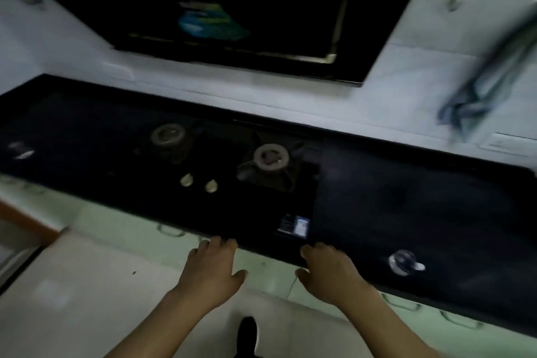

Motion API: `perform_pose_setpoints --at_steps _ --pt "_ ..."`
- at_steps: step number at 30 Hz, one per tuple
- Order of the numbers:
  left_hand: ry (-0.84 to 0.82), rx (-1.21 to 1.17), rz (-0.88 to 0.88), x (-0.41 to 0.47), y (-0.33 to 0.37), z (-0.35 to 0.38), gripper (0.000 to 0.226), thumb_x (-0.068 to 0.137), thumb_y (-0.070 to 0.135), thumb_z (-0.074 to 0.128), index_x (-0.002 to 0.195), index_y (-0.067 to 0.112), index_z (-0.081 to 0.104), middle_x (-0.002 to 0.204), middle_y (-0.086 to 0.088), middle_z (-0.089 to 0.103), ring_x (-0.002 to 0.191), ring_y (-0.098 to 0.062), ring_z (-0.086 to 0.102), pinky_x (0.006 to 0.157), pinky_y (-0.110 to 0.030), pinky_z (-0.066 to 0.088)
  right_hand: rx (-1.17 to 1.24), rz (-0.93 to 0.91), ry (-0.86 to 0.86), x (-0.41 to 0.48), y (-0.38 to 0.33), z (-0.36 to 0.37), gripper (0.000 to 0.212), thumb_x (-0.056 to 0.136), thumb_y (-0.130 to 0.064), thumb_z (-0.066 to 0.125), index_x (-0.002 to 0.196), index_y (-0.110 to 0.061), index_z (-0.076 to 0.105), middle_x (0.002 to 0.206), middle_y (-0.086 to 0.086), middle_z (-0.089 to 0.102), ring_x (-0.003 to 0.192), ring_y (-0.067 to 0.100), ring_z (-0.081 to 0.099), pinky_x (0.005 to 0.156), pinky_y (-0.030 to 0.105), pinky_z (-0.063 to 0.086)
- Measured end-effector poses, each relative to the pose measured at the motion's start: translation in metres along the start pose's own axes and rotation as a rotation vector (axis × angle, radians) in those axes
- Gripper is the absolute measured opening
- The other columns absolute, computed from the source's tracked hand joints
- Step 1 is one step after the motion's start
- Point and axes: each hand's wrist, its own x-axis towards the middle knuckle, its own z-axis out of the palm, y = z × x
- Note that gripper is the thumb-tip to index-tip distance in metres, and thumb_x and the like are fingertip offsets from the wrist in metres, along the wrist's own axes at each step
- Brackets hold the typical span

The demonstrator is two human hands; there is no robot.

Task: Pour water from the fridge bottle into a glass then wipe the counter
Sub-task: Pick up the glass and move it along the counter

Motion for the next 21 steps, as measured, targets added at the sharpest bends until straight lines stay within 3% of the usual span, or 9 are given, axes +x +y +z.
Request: perform_pose_setpoints --at_steps 7,12,16,21 --pt "-0.084 0.105 0.383 0.102 0.093 -0.005 0.053 0.091 0.057 0.056 0.131 0.023 0.048 0.131 -0.003 0.05 0.121 -0.026 0.049 0.098 -0.038 0.043 0.188 0.418 0.007 -0.007 0.099 -0.008 0.037 0.095 -0.042 0.054 0.125 -0.021 0.054 0.127 0.008 0.058 0.113 0.031 0.059 0.093 0.039 0.05" --pt "-0.155 0.206 0.563 0.137 0.166 0.003 0.048 0.091 0.055 0.058 0.124 0.021 0.051 0.126 -0.004 0.052 0.117 -0.027 0.051 0.099 -0.041 0.045 0.301 0.611 0.078 -0.028 0.162 0.01 0.043 0.094 -0.034 0.055 0.135 -0.023 0.049 0.132 0.007 0.055 0.113 0.03 0.059 0.088 0.037 0.051" --pt "-0.222 0.232 0.607 0.149 0.212 0.023 0.05 0.092 0.054 0.057 0.129 0.021 0.05 0.131 -0.003 0.05 0.119 -0.026 0.05 0.101 -0.041 0.045 0.413 0.679 0.198 -0.039 0.211 0.029 0.05 0.088 -0.03 0.061 0.135 -0.024 0.045 0.123 0.004 0.049 0.112 0.027 0.056 0.088 0.037 0.051" --pt "-0.346 0.053 0.487 0.166 0.259 0.059 0.051 0.09 0.052 0.063 0.132 0.024 0.052 0.132 0.002 0.049 0.118 -0.019 0.052 0.095 -0.032 0.047 0.499 0.609 0.262 -0.027 0.269 0.058 0.073 0.085 -0.036 0.072 0.146 -0.022 0.035 0.137 0.006 0.042 0.129 0.026 0.041 0.097 0.037 0.049"
